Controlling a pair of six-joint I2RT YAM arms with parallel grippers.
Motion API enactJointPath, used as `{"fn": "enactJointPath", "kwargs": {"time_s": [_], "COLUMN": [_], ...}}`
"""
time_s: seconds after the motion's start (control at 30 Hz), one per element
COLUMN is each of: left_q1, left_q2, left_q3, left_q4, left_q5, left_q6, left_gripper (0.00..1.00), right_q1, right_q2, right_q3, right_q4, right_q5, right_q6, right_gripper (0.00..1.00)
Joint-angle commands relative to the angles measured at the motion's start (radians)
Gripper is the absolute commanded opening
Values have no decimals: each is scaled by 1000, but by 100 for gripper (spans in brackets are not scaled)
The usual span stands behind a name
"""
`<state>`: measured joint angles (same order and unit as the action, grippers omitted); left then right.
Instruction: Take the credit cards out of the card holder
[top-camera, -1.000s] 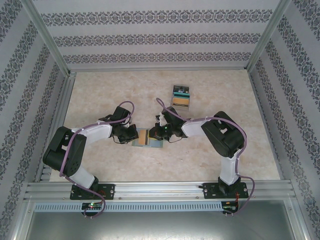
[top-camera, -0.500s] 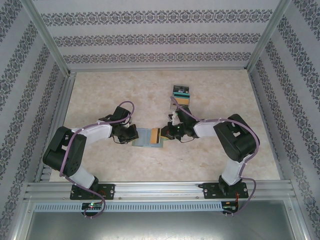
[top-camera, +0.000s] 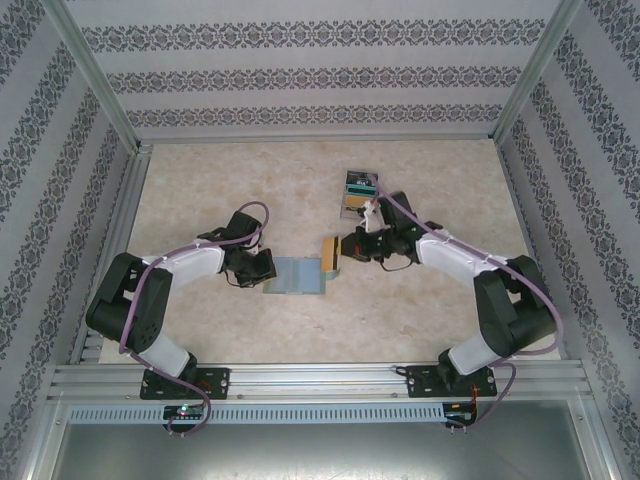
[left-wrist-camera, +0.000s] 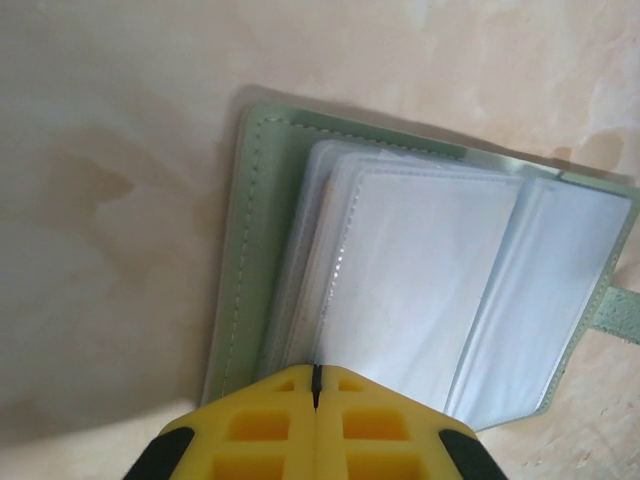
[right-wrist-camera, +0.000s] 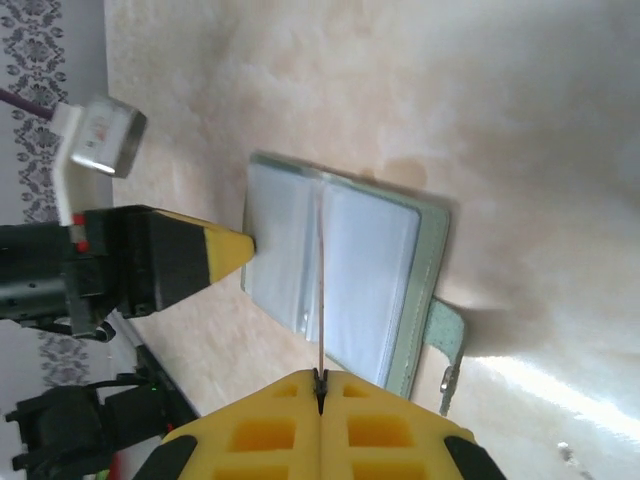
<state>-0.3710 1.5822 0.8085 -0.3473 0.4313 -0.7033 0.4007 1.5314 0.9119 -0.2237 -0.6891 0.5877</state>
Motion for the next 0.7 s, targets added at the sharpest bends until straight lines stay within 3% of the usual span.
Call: {"fn": "enactJointPath", "kwargs": {"time_s": [0.0,0.1,0.2,0.37,0.57,0.67], "left_q1": [4,4,4,3,5,6], "left_q2": [-56,-95,-140,-222,-320,-352], "left_q3": [51,81,108,129,121,105], "left_q4": [-80,-103,-122,-132,-162,-171], "left_q5": [-24,-23,-26,-29,-86,-113], "left_q6": [19,18,14,-5,-19,-25], "left_gripper": [21,48,67,77,100,100], "right_q1": [-11,-18,-19,-11,4,12], "right_q2": [-40,-20,20,92,143,190], "right_q3": [145,280,420,575,644,694], "right_q4": [-274,-421,-529,-611,-601,-606], "right_q5": [108,212,324,456,643,742], "right_q6": [-213,-336,-447,-664,-927,-1016], "right_gripper": [0,0,0,0,0,0]}}
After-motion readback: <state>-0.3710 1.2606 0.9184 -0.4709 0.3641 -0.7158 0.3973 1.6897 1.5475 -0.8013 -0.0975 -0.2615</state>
